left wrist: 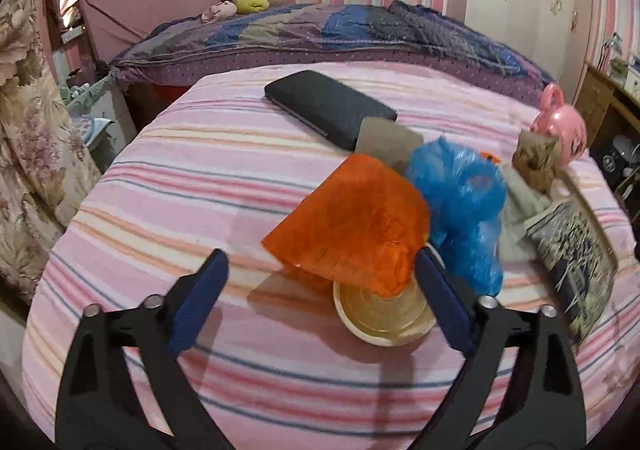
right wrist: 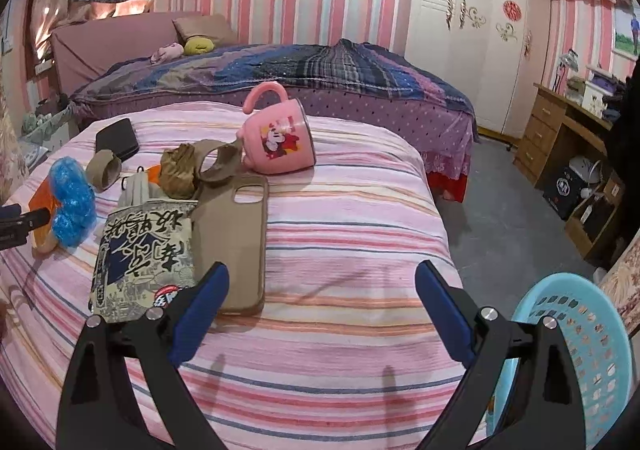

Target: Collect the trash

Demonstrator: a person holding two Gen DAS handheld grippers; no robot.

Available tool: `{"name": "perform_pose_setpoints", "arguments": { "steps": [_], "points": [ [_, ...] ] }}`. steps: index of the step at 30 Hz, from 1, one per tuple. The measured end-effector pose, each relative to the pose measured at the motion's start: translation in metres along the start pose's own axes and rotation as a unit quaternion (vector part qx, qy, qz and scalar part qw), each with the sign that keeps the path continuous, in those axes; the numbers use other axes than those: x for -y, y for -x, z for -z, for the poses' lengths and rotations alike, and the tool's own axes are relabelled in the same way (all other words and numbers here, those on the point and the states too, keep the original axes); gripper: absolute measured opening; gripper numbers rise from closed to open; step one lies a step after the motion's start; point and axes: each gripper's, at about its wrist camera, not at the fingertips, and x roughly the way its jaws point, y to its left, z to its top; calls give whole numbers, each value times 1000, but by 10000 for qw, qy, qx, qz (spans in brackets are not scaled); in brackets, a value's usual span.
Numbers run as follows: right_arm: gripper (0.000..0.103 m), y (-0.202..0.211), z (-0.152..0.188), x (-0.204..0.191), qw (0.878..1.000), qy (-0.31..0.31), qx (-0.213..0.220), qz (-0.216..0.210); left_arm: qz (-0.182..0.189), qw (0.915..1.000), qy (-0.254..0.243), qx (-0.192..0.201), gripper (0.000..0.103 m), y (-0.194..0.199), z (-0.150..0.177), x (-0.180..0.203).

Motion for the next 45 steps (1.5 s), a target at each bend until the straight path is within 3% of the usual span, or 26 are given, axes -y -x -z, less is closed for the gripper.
{"name": "perform_pose_setpoints", "arguments": {
  "steps": [1, 4, 5, 6, 9, 15, 29, 37, 45],
  "points": [
    [92, -1, 0, 2, 10000, -72, -12, -35, 71, 10000, 14, 4, 78, 0, -1, 0],
    [92, -1, -1, 4, 9998, -170, 1, -110, 305, 9995, 46, -52, 48, -3, 0, -1],
    [92, -2, -1, 3, 9998, -157, 7, -124, 357, 9993, 30, -70, 30, -3, 0, 0],
    [92, -2, -1, 2, 9998, -149, 9, -125, 355, 9993, -26, -62, 21, -2, 1, 1],
    [92, -1, 0, -5, 9999, -33, 37, -131, 258, 9995, -134, 133, 6, 8, 0, 2],
    [92, 3, 0, -9, 9998, 56, 80, -144, 236, 9982, -113, 548, 0, 40, -2, -7],
    [92, 22, 1, -35, 9987, 305, 274, -313, -221, 9957, 444, 782, 0, 79, 0, -56],
    [92, 22, 5, -91, 9945, 909, 131, -508, -336, 9965, 376, 666, 0, 77, 4, -52],
    [92, -2, 7, -108, 9943, 947, -282, -393, -323, 9972, 484, 468, 0, 65, 6, -64]
  ]
}}
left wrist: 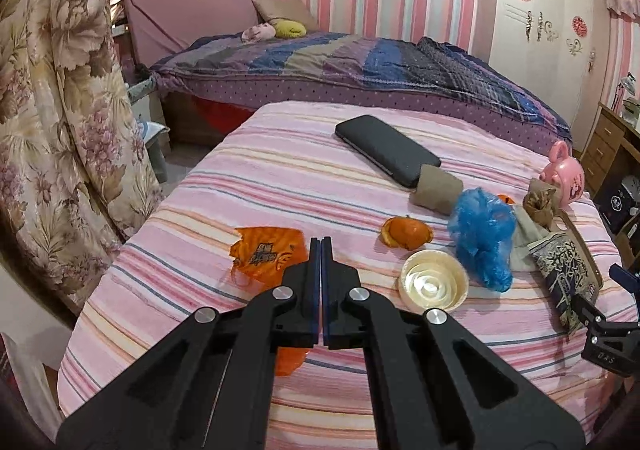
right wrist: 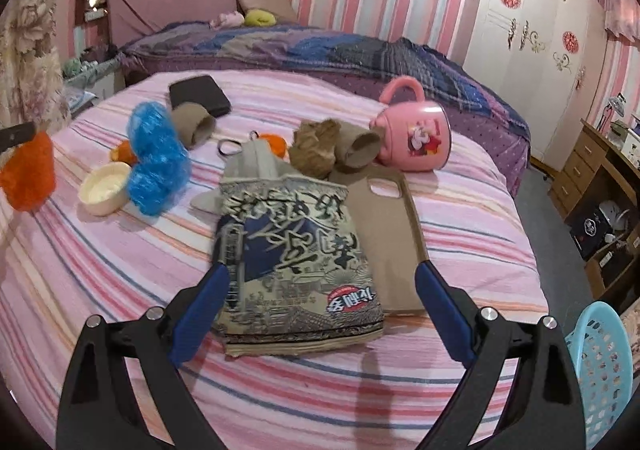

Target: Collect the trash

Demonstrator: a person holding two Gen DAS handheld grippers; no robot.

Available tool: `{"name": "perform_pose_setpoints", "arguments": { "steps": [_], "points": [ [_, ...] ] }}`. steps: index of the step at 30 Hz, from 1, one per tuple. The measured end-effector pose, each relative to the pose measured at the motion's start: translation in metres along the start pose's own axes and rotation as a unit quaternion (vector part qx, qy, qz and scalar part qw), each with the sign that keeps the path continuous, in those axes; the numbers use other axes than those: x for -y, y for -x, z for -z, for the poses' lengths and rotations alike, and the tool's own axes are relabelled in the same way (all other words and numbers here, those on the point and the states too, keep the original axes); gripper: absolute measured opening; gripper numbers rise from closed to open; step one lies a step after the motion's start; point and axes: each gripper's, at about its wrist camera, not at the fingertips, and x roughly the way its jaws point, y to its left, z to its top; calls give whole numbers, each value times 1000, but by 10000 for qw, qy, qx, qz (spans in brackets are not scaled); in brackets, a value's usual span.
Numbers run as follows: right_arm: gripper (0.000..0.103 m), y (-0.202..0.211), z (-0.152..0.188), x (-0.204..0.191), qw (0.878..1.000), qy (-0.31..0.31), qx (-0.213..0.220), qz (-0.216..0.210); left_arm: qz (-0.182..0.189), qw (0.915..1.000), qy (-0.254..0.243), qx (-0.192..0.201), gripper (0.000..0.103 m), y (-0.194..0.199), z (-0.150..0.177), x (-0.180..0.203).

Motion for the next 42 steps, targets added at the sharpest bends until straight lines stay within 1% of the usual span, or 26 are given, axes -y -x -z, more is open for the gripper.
{"name": "perform_pose_setpoints", "arguments": {
  "steps": [6, 10, 11, 12, 13, 14, 15, 16, 17, 18, 19, 20, 21, 22, 23, 25, 26, 27, 28, 30, 36, 42],
  "points": [
    [92, -9, 2, 18, 9994, -270, -211, 45, -15, 9998, 34, -177, 0, -11, 3, -10],
    [92, -18, 5, 29, 9982, -420, -392, -152, -23, 9996, 38, -268, 1, -14, 6, -14],
    [92, -19, 6, 30, 9979, -448, -419, -213, -10, 9995, 63, -308, 5, -15, 7, -16],
    [92, -19, 7, 30, 9975, -463, -444, -282, -12, 9994, 79, -327, 13, -16, 8, -17],
    [92, -20, 7, 31, 9974, -466, -451, -302, -34, 9994, 97, -341, 18, -16, 8, -19],
    [91, -20, 8, 31, 9972, -476, -432, -379, -78, 9993, 118, -337, 29, -16, 9, -21],
    [85, -20, 8, 31, 9972, -479, -411, -400, -99, 9993, 136, -321, 37, -14, 9, -22],
    [81, -19, 8, 31, 9970, -473, -394, -463, -109, 9994, 164, -299, 41, -13, 9, -24],
    [71, -20, 8, 31, 9969, -467, -399, -501, -104, 9994, 191, -285, 47, -12, 9, -26],
    [66, -20, 9, 29, 9965, -438, -414, -577, -106, 9993, 221, -271, 53, -12, 9, -28],
    [63, -20, 10, 28, 9965, -408, -412, -609, -130, 9993, 232, -259, 56, -11, 9, -29],
    [58, -19, 10, 26, 9964, -344, -392, -671, -155, 9993, 219, -251, 59, -11, 10, -30],
    [50, -18, 9, 25, 9963, -314, -390, -703, -169, 9993, 206, -251, 60, -11, 10, -30],
    [47, -17, 9, 23, 9963, -266, -385, -724, -178, 9994, 187, -251, 61, -11, 10, -31],
    [46, -16, 9, 23, 9966, -225, -370, -701, -192, 9994, 174, -248, 64, -10, 11, -31],
    [37, -13, 10, 25, 9966, -224, -327, -724, -225, 9994, 158, -224, 68, -10, 11, -32],
    [29, -13, 10, 26, 9964, -239, -324, -747, -237, 9994, 152, -207, 71, -9, 11, -33],
    [25, -11, 10, 30, 9960, -289, -291, -788, -250, 9994, 149, -186, 74, -8, 12, -34],
    [22, -10, 10, 32, 9960, -306, -276, -797, -259, 9994, 137, -171, 75, -7, 12, -35],
    [14, -7, 11, 36, 9962, -298, -238, -780, -299, 9994, 107, -164, 80, -7, 14, -37],
    [13, -1, 14, 47, 9967, -252, -211, -745, -340, 9989, 9, -311, 82, -13, 25, -45],
    [13, 2, 17, 54, 9972, -243, -187, -676, -308, 9978, 97, -582, 83, -24, 35, -62]
  ]
}}
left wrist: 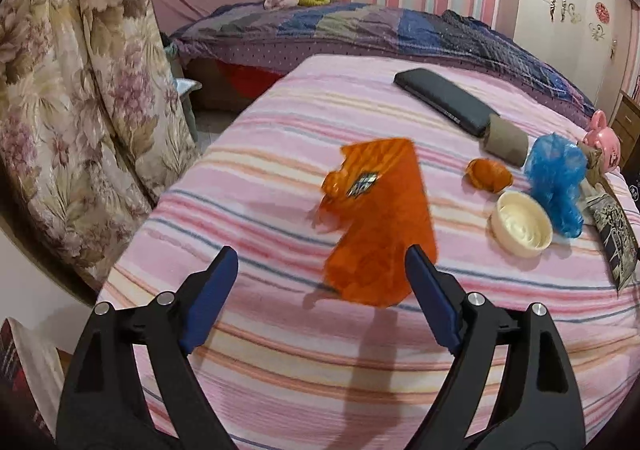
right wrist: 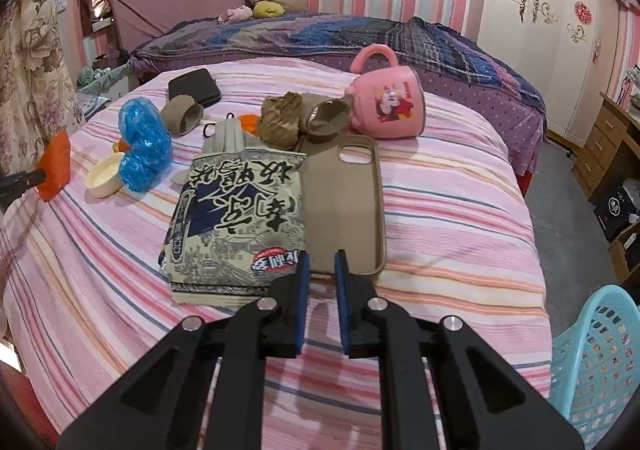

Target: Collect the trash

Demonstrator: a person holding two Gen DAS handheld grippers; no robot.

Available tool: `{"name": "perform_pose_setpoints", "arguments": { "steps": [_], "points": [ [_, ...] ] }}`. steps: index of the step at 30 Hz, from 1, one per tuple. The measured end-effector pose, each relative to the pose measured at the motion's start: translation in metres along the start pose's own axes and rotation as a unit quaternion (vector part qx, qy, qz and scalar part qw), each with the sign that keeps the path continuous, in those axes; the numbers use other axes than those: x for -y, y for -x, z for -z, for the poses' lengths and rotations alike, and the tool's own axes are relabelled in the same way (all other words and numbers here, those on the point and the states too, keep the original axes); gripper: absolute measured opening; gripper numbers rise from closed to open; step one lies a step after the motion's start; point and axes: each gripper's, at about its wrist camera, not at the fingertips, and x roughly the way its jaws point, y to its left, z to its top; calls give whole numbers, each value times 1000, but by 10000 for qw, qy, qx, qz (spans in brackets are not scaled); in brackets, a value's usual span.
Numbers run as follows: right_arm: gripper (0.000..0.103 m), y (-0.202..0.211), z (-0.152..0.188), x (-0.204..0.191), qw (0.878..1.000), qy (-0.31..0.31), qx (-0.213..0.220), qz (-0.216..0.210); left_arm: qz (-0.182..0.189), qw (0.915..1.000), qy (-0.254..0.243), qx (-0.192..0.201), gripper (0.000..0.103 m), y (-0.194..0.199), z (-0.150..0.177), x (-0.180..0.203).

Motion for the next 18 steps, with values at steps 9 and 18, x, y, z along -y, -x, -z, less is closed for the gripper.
{"name": "perform_pose_setpoints", "arguments": {
  "steps": [9, 18],
  "points": [
    [57, 5, 0, -2, 9997, 29, 188, 123, 142, 9995, 297, -5, 83, -6, -5, -3],
    [74, 5, 3, -1, 9996, -20, 176, 197, 415, 9990, 148, 90, 78, -6, -19, 36]
  ]
}}
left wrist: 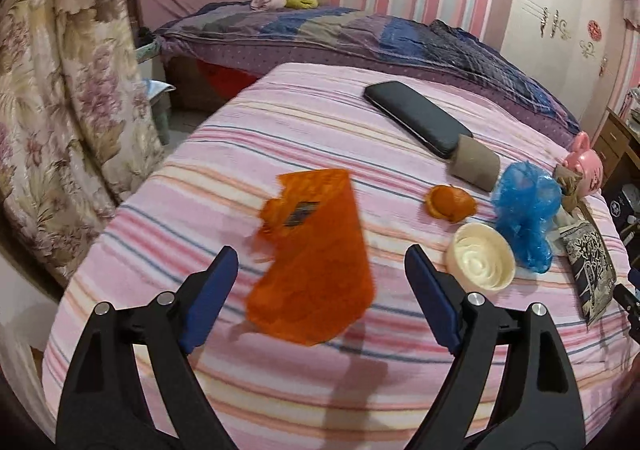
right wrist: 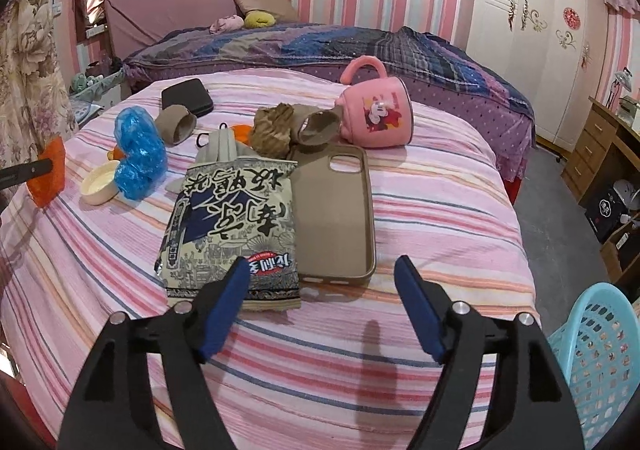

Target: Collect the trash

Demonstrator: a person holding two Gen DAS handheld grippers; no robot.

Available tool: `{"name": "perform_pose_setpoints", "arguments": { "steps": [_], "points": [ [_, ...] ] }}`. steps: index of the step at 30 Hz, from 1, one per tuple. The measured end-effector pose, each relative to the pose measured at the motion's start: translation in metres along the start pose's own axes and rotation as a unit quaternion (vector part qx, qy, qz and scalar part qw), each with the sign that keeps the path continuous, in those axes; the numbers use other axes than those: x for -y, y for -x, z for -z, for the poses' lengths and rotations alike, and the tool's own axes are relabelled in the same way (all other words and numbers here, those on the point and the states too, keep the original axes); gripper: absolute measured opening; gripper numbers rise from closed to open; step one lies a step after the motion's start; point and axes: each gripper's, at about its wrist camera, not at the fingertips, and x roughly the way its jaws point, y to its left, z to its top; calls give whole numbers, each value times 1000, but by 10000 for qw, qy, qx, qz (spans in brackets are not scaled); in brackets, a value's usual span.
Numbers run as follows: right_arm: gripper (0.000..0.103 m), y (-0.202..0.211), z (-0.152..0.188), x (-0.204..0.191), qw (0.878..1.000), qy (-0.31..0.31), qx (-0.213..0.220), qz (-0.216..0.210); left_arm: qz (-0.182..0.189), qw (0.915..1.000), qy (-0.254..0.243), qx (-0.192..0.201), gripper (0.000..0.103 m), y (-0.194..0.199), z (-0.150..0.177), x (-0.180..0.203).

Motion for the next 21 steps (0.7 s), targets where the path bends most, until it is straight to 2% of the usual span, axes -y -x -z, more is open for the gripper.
{"name": "perform_pose_setpoints", "arguments": {
  "steps": [1, 3, 4, 5, 6, 9, 16, 19, 21],
  "points": [
    [74, -1, 0, 0, 10000, -1, -11, 8, 31, 10000, -17, -44, 74, -3, -1, 4],
    [78, -2, 0, -1, 10000, 0, -29, 25, 69, 9998, -91, -191, 45, -9, -1, 10],
    [80, -3, 0, -1, 10000, -2, -34, 40, 68, 9995, -136, -279, 37, -14, 0, 13],
    [81, -4, -1, -2, 10000, -5, -35, 42, 67, 9991, -196, -370, 21, -18, 1, 16],
    [81, -4, 0, -2, 10000, -4, -46, 37, 53, 9989, -237, -406, 11, -20, 2, 16],
    [81, -8, -1, -1, 9999, -35, -107, 14, -52, 9986, -362, -386, 8, -20, 5, 17],
    [79, -23, -1, 2, 9979, -341, -430, -333, -12, 9996, -53, -287, 5, -12, 4, 1],
    [73, -21, 0, 1, 9982, -339, -399, -275, -32, 9996, -45, -284, 5, -13, 4, 1],
    [58, -21, 1, 2, 9981, -376, -413, -242, -33, 9996, -53, -282, 5, -13, 5, 1]
  ]
}}
